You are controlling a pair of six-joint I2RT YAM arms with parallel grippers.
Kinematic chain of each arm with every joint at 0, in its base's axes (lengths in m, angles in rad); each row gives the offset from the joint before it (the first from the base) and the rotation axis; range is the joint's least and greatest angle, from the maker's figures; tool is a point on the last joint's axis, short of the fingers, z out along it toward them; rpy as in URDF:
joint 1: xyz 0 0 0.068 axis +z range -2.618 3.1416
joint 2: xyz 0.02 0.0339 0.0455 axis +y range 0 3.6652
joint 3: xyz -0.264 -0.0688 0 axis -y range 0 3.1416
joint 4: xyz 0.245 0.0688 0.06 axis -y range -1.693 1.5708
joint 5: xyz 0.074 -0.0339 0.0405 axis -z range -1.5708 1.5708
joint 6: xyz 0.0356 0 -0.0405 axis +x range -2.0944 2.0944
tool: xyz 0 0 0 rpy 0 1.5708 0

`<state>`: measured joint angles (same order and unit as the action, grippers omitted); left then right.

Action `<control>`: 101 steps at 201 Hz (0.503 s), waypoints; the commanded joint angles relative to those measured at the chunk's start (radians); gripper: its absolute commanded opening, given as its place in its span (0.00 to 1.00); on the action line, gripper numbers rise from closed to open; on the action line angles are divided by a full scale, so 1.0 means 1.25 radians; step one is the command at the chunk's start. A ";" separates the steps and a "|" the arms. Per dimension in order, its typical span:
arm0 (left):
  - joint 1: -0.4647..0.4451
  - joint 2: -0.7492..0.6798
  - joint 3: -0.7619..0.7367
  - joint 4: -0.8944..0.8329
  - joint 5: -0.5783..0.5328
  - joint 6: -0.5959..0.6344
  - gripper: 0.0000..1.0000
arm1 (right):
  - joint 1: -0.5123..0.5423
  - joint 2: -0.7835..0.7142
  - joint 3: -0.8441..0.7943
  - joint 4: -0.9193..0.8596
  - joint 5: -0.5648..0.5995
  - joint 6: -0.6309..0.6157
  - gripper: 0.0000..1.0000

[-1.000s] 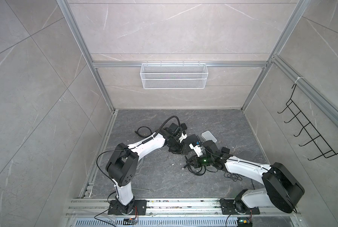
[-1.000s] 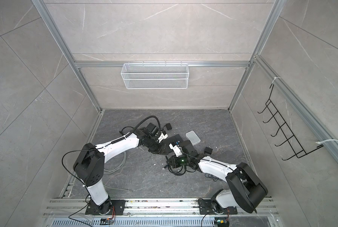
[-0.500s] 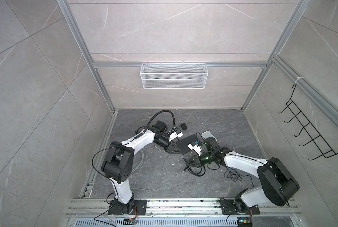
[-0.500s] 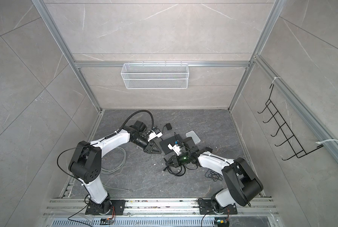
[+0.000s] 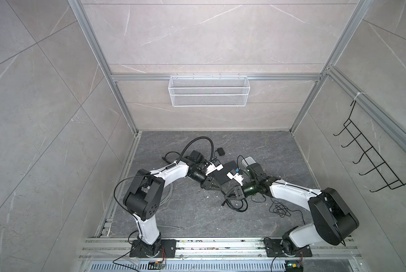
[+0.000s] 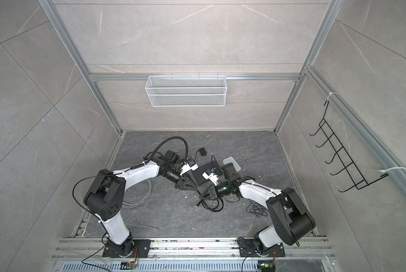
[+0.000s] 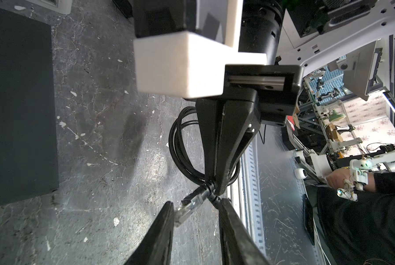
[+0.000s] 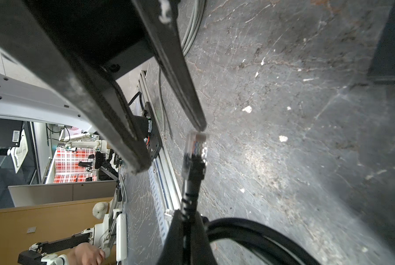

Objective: Insert the plug into the switch port

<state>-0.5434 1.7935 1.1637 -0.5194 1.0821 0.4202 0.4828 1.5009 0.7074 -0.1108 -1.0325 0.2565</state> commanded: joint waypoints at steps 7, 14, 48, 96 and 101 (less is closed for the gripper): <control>-0.002 -0.004 -0.005 0.031 0.032 -0.011 0.36 | -0.004 0.011 0.030 -0.014 -0.045 -0.022 0.04; -0.001 -0.002 -0.007 0.033 0.028 -0.011 0.36 | -0.005 0.013 0.031 -0.013 -0.048 -0.022 0.04; -0.001 -0.003 -0.025 0.054 0.030 -0.024 0.36 | -0.007 0.015 0.029 0.002 -0.071 -0.011 0.04; -0.002 -0.012 -0.036 0.064 0.022 -0.036 0.37 | -0.013 0.019 0.035 0.007 -0.091 -0.007 0.04; -0.001 -0.012 -0.036 0.065 0.022 -0.038 0.36 | -0.013 0.020 0.036 0.005 -0.092 -0.010 0.04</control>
<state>-0.5434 1.7935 1.1175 -0.4644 1.0817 0.3855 0.4725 1.5131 0.7185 -0.1127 -1.1046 0.2569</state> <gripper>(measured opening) 0.369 0.074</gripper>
